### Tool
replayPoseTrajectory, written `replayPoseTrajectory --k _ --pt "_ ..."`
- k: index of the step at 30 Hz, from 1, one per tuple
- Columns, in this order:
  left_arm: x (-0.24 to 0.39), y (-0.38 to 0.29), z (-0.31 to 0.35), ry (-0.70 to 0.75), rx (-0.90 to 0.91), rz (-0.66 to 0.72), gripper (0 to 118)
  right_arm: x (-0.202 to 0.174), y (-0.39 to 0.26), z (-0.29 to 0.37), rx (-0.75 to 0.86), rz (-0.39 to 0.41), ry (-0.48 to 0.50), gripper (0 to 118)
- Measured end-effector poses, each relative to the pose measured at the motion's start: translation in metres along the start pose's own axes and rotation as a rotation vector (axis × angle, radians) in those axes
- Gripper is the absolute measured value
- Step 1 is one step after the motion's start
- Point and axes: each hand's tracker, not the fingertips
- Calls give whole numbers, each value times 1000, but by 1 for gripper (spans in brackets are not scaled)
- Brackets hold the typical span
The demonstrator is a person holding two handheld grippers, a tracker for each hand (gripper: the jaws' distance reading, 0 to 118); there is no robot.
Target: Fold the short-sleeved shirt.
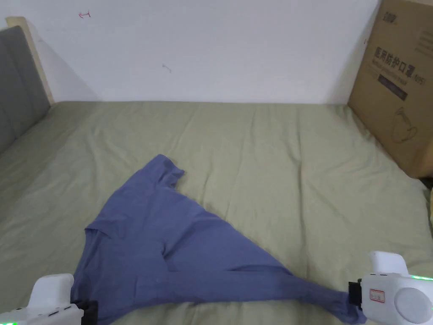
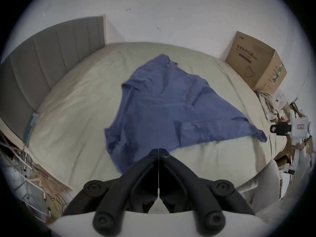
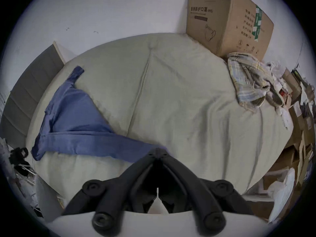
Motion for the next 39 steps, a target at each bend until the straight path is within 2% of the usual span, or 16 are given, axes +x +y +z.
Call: replayPoseTrajectory --k 7,8,9,10,11,14,17,19,20,23,24,26,30,33,36,39 --pt "8 -4 -5 -3 -6 -35 0 20 -15 -2 7 -138 36 0" --pt "10 -3 -5 -2 -4 -41 0 23 -13 -2 17 -169 47 5" --pt "12 -2 -6 -2 -1 -47 0 27 -13 -3 12 -180 48 26" --pt "13 0 -7 -4 3 -54 0 28 -10 -5 7 -182 44 54" --pt "13 3 -7 -6 5 -55 0 29 -6 -8 -3 -179 42 73" --pt "17 7 -12 -13 4 -58 0 29 2 -24 -20 -161 21 73" --pt "18 10 -19 -17 -6 -53 0 32 1 -54 -82 -191 21 69" --pt "17 11 -22 -20 -15 -49 0 33 -4 -73 -141 -198 -2 48" --pt "17 11 -23 -20 -19 -48 0 33 -12 -73 -127 -204 -19 42" --pt "15 12 -25 -18 -31 -41 0 23 -14 -58 -48 -152 -43 23" --pt "14 13 -26 -16 -35 -40 0 20 -13 -53 -20 -120 -92 7" --pt "13 15 -28 -13 -36 -39 0 19 -8 -48 -52 -132 -68 7" --pt "10 25 -30 -4 -33 -33 0 29 -2 -36 -32 -212 -29 6" --pt "6 41 -35 2 -31 -38 0 23 8 -24 -13 -193 -14 6" --pt "2 63 -41 25 -14 -52 0 9 24 -12 33 -97 -28 6" --pt "-3 91 -53 13 -6 -46 0 3 36 -15 36 -89 -18 6"
